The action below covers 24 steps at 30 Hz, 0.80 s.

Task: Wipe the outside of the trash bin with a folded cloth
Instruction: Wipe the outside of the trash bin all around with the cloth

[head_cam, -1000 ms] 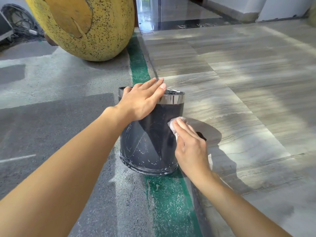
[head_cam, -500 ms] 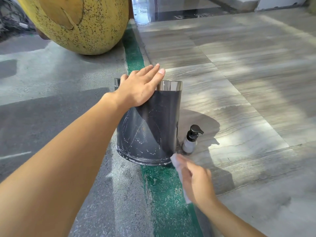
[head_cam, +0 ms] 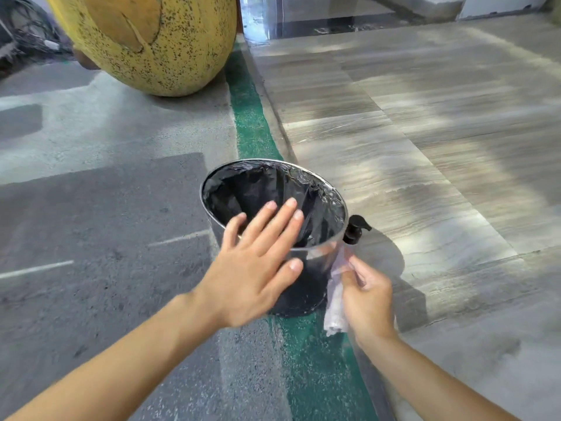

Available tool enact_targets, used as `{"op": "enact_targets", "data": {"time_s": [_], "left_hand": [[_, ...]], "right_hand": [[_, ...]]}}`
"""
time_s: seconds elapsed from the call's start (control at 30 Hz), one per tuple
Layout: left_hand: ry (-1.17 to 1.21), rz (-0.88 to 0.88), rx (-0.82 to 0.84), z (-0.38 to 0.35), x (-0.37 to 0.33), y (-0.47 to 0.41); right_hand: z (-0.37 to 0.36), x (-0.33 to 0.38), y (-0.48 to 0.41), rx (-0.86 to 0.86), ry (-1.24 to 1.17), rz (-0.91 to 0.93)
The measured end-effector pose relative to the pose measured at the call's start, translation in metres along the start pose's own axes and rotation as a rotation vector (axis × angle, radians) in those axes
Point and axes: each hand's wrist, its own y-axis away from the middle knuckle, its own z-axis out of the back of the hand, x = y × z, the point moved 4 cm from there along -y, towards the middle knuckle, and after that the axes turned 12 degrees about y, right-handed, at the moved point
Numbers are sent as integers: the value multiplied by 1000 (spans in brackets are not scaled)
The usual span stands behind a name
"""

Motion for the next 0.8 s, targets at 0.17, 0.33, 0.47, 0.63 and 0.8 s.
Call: {"op": "enact_targets", "data": {"time_s": [0.17,0.33,0.47,0.63,0.8], "left_hand": [[65,12,28,-14,-5,16],[-44,-2,123,14,38,26],[-64,42,101,18,34,40],[-74,220,-4,27,57,69],[-78,270,-99,41,102,117]], "right_hand": [[6,-14,4,24,58,-78],[8,-5,6,58,43,-130],[-18,8,-4,158,-11,-174],[-83,35,-24,262,15,-75],[-158,57,-20,392,45,-4]]}}
